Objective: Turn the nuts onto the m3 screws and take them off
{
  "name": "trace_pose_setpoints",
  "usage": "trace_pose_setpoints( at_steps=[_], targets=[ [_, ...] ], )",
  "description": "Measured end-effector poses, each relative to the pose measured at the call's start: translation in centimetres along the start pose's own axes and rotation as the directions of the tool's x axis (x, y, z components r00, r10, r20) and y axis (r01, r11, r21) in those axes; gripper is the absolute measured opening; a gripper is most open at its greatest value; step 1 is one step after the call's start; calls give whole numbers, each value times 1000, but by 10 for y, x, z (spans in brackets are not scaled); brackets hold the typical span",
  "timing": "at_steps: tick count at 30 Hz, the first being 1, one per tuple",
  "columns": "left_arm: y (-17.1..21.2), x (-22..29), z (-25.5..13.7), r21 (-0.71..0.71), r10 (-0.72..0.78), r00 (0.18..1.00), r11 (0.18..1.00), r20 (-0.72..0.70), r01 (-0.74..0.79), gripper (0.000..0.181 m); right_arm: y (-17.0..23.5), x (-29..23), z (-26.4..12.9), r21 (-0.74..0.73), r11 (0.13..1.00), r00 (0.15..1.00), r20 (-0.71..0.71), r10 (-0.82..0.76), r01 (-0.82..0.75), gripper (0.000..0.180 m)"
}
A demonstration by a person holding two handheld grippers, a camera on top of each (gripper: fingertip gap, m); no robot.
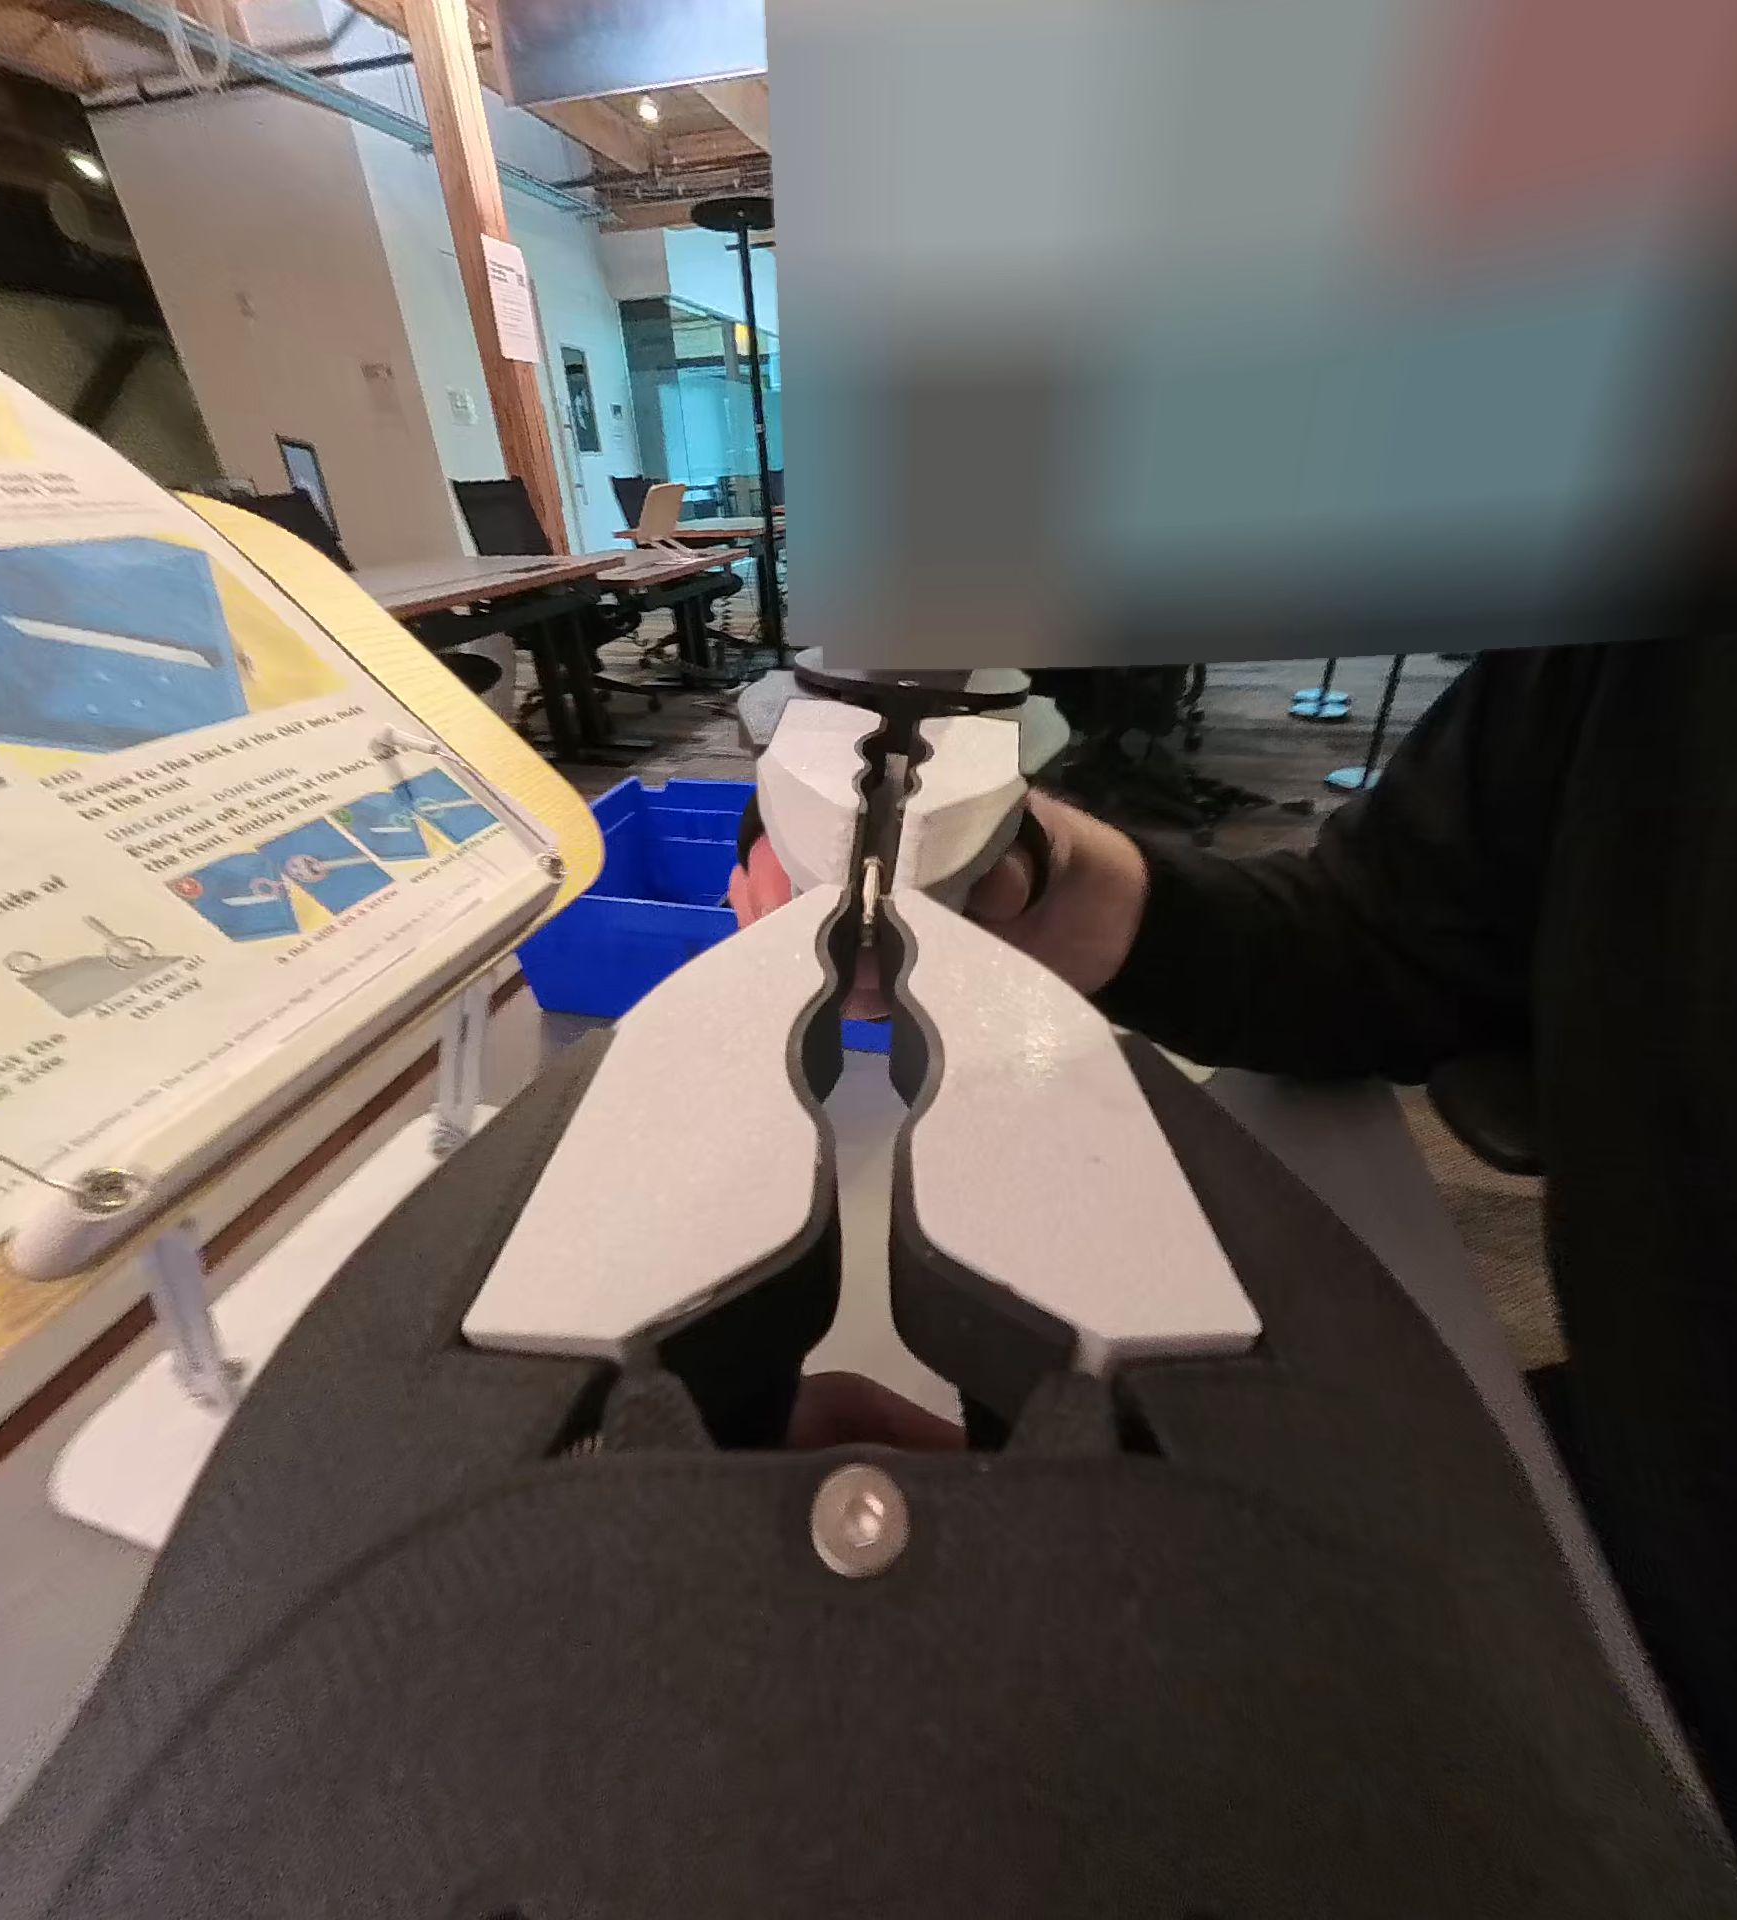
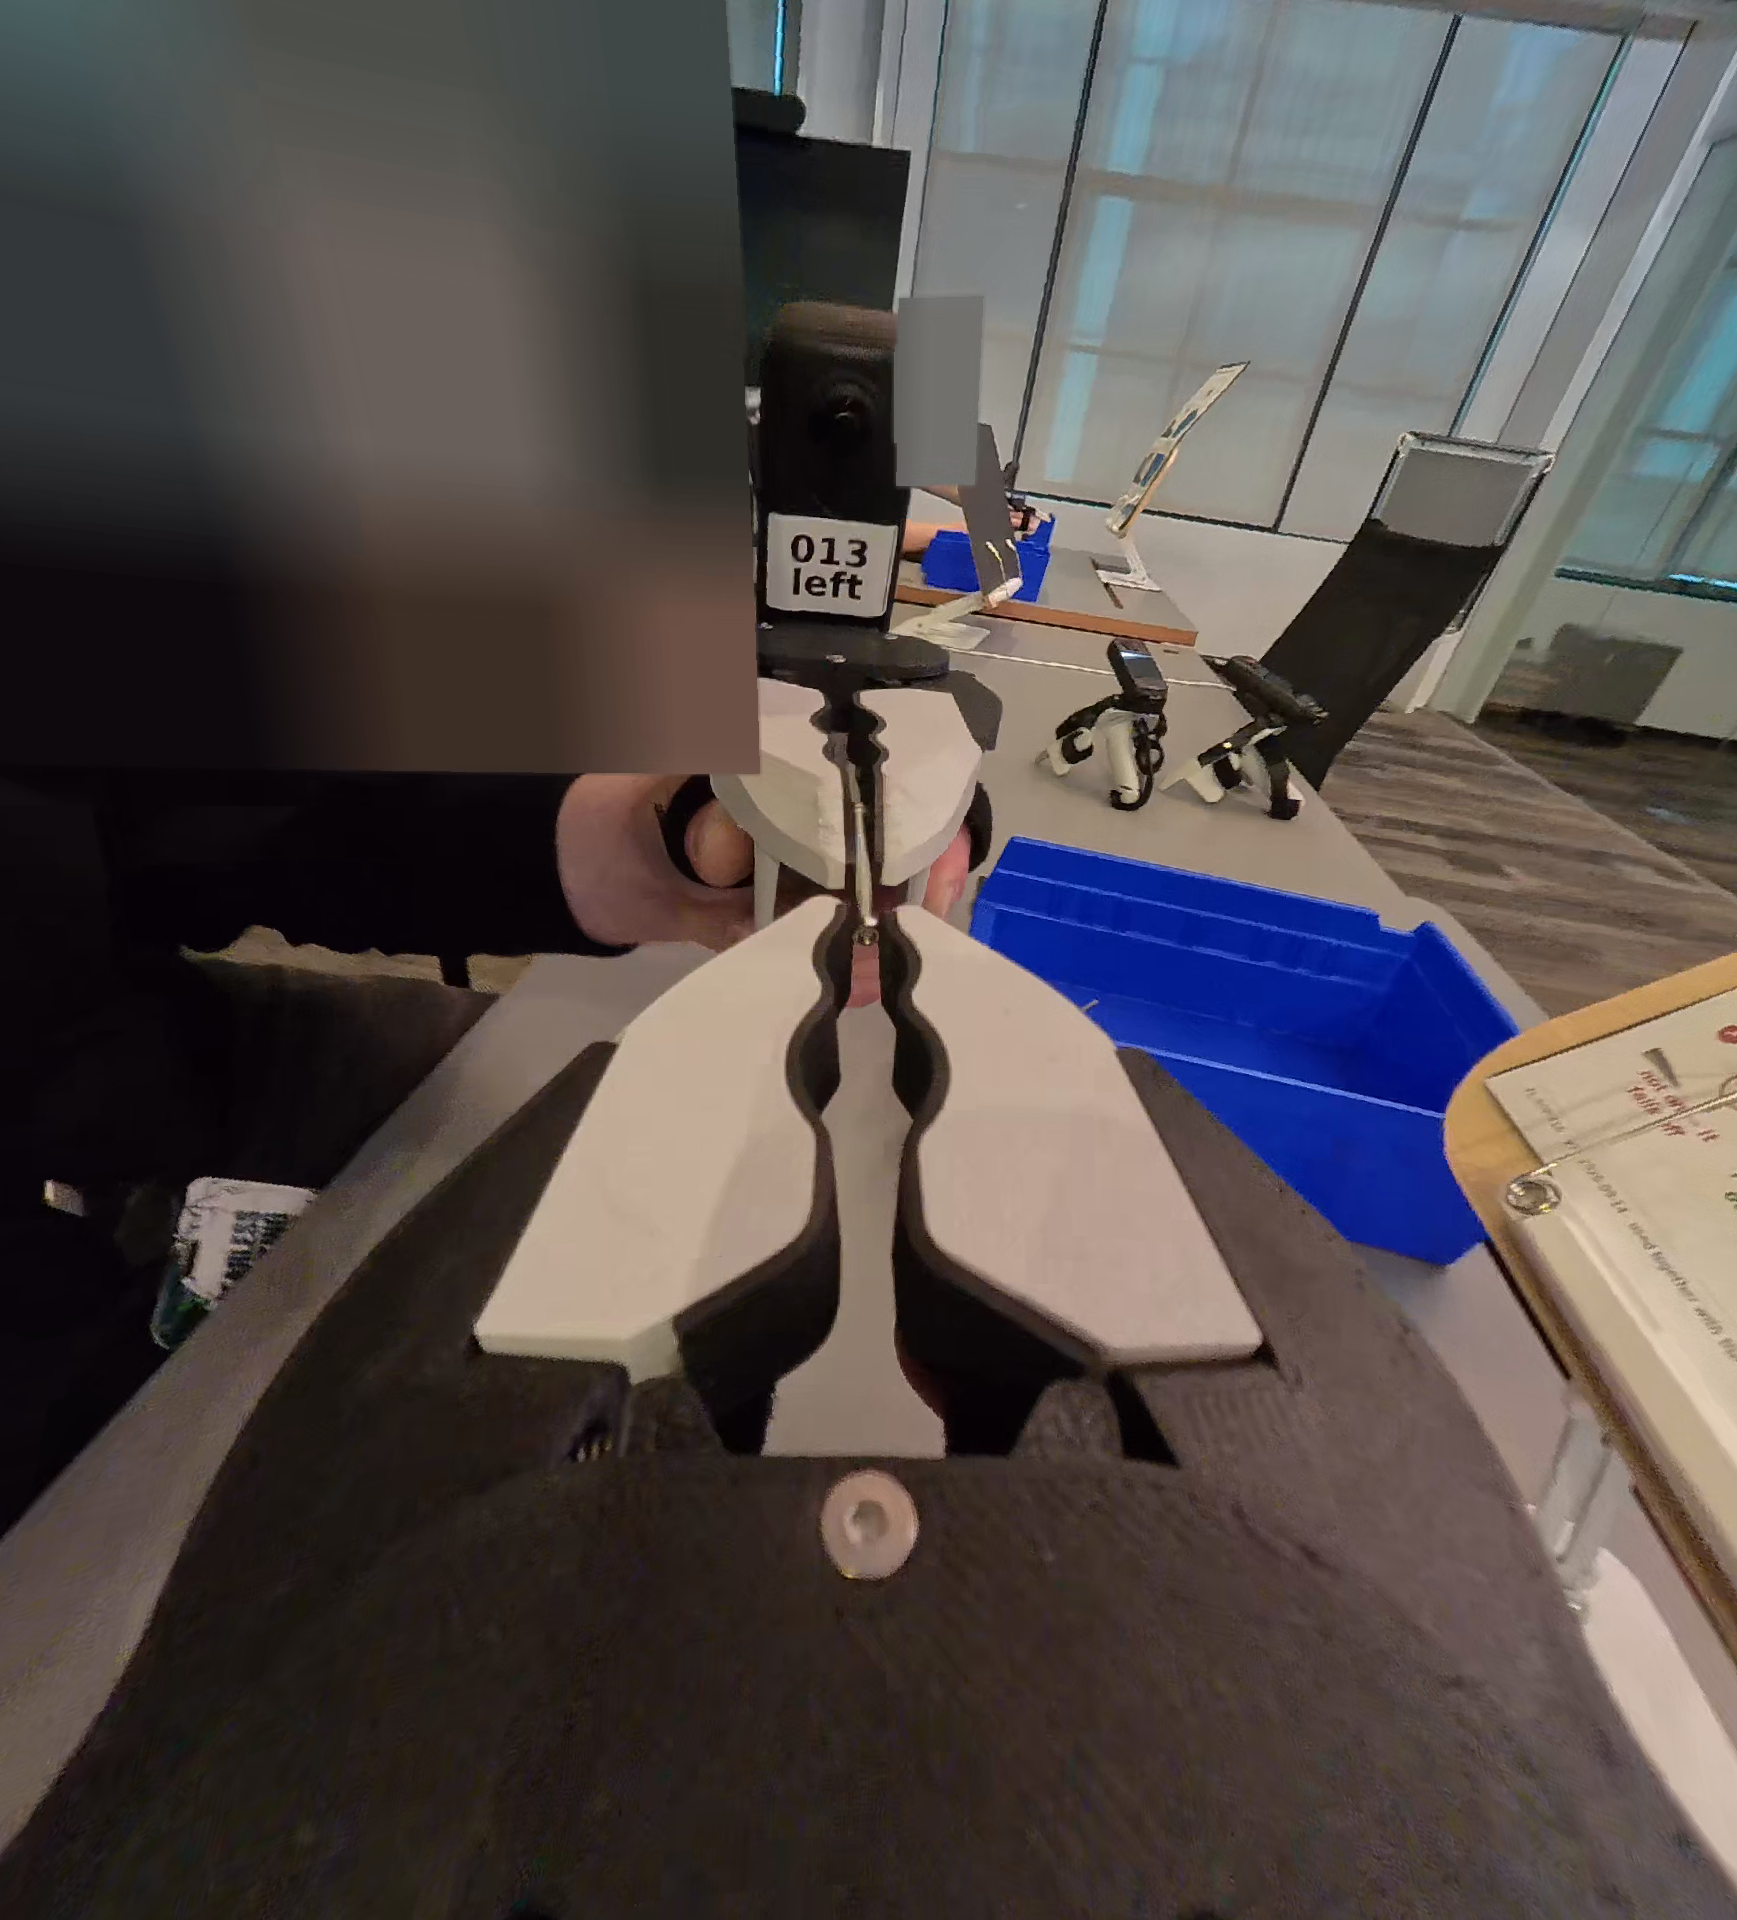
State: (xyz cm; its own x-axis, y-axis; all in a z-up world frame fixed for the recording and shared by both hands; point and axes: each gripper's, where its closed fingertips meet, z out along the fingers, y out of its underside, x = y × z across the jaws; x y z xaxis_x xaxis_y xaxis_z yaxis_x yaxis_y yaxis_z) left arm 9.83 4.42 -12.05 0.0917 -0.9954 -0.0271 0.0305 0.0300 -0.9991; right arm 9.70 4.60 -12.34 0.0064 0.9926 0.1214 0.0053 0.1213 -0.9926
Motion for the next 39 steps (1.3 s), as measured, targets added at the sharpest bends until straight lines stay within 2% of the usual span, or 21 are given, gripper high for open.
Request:
trace_pose_setpoints(
  at_steps=[5, 10, 15, 20, 23, 29, 33, 39],
  targets=[
    [1, 0, -1, 3, -6, 1000, 1000, -5, 6, 3, 3, 1, 1, -19, 1000, 1000, -6, -7, 7, 5],
    [0, 5, 0, -26, 105, 994, 994, 15, -105, 13, 2, 2, -1, 14, 998, 998, 23, 61, -61, 5],
    [-1, 5, 3, -68, 228, 972, 972, 63, -223, 15, 0, -1, -1, 42, 990, 988, 80, 132, -136, 5],
    [0, 3, 6, -188, 439, 891, 890, 112, -415, 10, -5, -3, -5, 102, 959, 953, 178, 244, -264, 5],
    [-5, 3, 7, -215, 498, 859, 858, 121, -467, 3, -6, -5, -6, 113, 948, 938, 220, 269, -299, 5],
    [-8, 4, 8, -197, 491, 862, 864, 122, -464, 6, -5, -6, -6, 105, 946, 933, 230, 278, -308, 5],
    [-6, 6, 10, -203, 491, 865, 862, 105, -465, 0, -6, -7, -5, 105, 944, 929, 238, 282, -313, 5],
    [-3, 4, 8, -203, 453, 886, 881, 99, -427, 0, -4, -4, -7, 100, 944, 932, 224, 285, -313, 5]
  ],
)
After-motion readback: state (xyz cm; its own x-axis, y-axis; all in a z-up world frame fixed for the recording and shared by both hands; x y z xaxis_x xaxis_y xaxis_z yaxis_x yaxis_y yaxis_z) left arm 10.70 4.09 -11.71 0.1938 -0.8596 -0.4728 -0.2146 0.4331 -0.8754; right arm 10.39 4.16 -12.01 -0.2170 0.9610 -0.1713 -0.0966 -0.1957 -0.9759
